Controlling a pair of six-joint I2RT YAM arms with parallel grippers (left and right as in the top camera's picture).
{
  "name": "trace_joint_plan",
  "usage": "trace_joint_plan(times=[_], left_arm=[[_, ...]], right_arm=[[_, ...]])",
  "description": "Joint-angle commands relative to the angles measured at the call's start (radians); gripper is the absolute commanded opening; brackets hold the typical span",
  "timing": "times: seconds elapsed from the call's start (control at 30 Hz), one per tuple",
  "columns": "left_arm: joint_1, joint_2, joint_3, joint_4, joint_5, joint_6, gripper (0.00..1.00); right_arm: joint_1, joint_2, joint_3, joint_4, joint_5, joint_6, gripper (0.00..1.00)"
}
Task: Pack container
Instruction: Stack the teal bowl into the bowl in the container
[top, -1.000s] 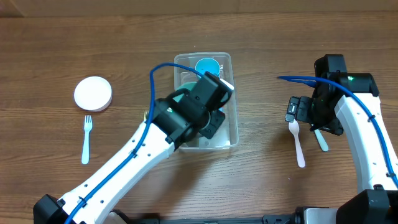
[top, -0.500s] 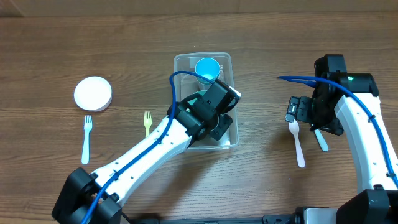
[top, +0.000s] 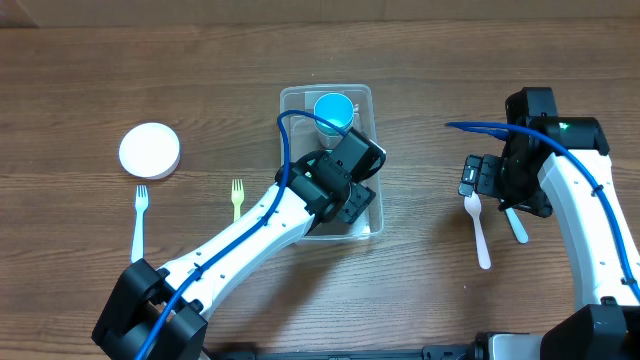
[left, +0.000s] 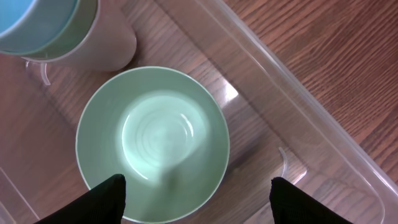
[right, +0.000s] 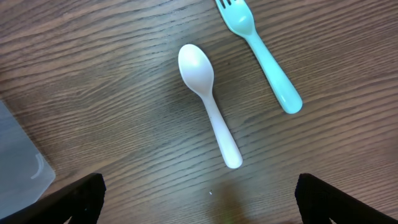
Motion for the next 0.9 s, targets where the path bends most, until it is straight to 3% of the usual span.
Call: trace_joint_plan(times=[0.0,0.03,0.07,0.1,0.13,0.3,0.57,0.87], left_arm=[[0.007,0.002,0.002,-0.018,-0.011,-0.008,0.69],[0.009,0.002,0.001,-0.027,-0.014,-0.008,0.65],[0.013,0.002,0.000,-0.035,-0.014,-0.007,0.49],[0.018,0.002,0.000,-0.039,-0.014,-0.007,0.33],[0.024,0.002,0.000,-0.039,-0.014,-0.007,0.04],[0.058,0.042,-0.001,-0.037,-0.015,-0.007,0.04],[0.057,0.134,-0.001,-0.003,-0.198,-0.120,0.04],[0.056,0.142,-0.002,-0.007,-0.201,-0.064,0.04]], right_arm=[[-0.004,-0.008,0.002,0.003,0.007,-0.002,1.00],[-0.004,-0.008,0.002,0.003,0.006,-0.003,1.00],[-0.004,-0.008,0.002,0.003,0.007,-0.002,1.00],[-0.004,-0.008,0.002,0.003,0.006,-0.003,1.00],[-0.004,-0.008,0.002,0.003,0.006,-0.002,1.00],[-0.004,-0.008,0.002,0.003,0.006,-0.003,1.00],[-0.004,-0.008,0.002,0.003,0.006,-0.002,1.00],[-0.004,-0.008,0.002,0.003,0.006,-0.003,1.00]])
